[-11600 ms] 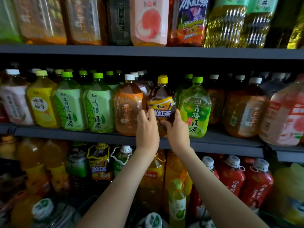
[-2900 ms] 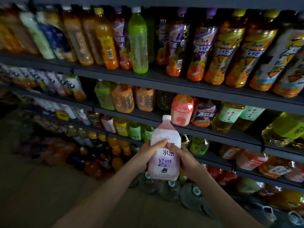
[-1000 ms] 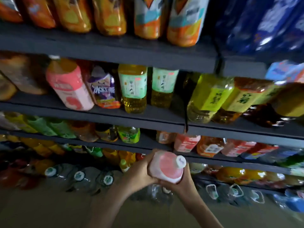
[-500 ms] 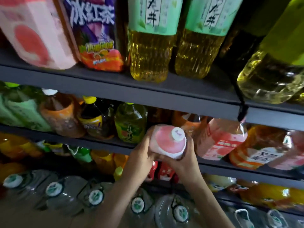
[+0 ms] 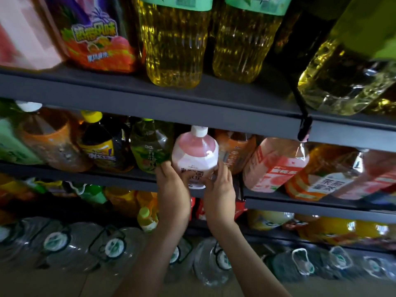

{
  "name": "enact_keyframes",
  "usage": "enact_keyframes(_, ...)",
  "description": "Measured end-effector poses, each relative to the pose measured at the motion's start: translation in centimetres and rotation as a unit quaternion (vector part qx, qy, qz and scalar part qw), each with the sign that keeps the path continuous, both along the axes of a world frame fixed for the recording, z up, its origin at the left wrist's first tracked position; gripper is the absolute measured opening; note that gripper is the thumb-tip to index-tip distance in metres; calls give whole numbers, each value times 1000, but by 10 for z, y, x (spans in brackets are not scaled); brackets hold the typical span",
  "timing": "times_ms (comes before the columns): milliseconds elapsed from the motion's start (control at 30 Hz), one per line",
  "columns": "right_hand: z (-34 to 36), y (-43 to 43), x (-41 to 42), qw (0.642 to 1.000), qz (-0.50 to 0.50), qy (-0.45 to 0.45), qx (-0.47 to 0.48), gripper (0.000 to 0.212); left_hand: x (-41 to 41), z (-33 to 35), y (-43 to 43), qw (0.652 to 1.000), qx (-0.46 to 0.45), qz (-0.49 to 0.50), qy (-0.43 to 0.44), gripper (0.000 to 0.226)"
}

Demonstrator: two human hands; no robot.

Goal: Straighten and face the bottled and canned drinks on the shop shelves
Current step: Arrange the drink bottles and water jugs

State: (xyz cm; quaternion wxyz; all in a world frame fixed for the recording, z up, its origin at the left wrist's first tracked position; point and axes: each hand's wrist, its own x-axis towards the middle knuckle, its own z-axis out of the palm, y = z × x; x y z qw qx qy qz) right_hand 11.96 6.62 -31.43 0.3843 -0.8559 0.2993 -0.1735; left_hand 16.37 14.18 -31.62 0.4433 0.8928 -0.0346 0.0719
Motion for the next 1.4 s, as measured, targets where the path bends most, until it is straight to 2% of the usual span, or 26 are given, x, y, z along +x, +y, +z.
enact_keyframes(167,3,1,10,999,-1,42,-21,50,3,-4,-5,1000,9,12,2,41)
enact_keyframes(267,2,1,12,998,-1,50,-31,32,2,-6,-5,1000,4,5,3,44)
enact_keyframes(367,2,-1,3,999,16,38,12,19,-1,-7,-5,999,-31,-4,16,45)
enact_keyframes(467,10,-8,-16,999,32,15,26,33,-10,-7,-11,995,-80,-10,51,42)
enact_keyframes(567,18,-23,-40,1000,-2,-26,9,37,-23,0,-25,985,-142,3,100,41)
enact_keyframes(700,19,-49,-72,993,-95,-64,1,35,-37,7,-45,978,-173,29,116,64)
enact_keyframes(800,25,-72,-91,980,-178,-93,-11,40,-55,16,-63,979,-168,23,116,63)
enact_keyframes(933,46,-119,-110,950,-284,-128,-31,58,-85,35,-93,985,-149,-55,67,61)
enact_keyframes(1067,55,-171,-110,955,-259,-122,-83,90,-108,48,-126,982,-153,-105,32,63)
enact_keyframes(1167,58,-197,-97,971,-211,-106,-39,110,-122,51,-150,985,-146,-94,-5,73)
enact_keyframes(1400,50,-211,-94,968,-211,-111,-79,92,-128,53,-193,989,-141,-26,-20,95)
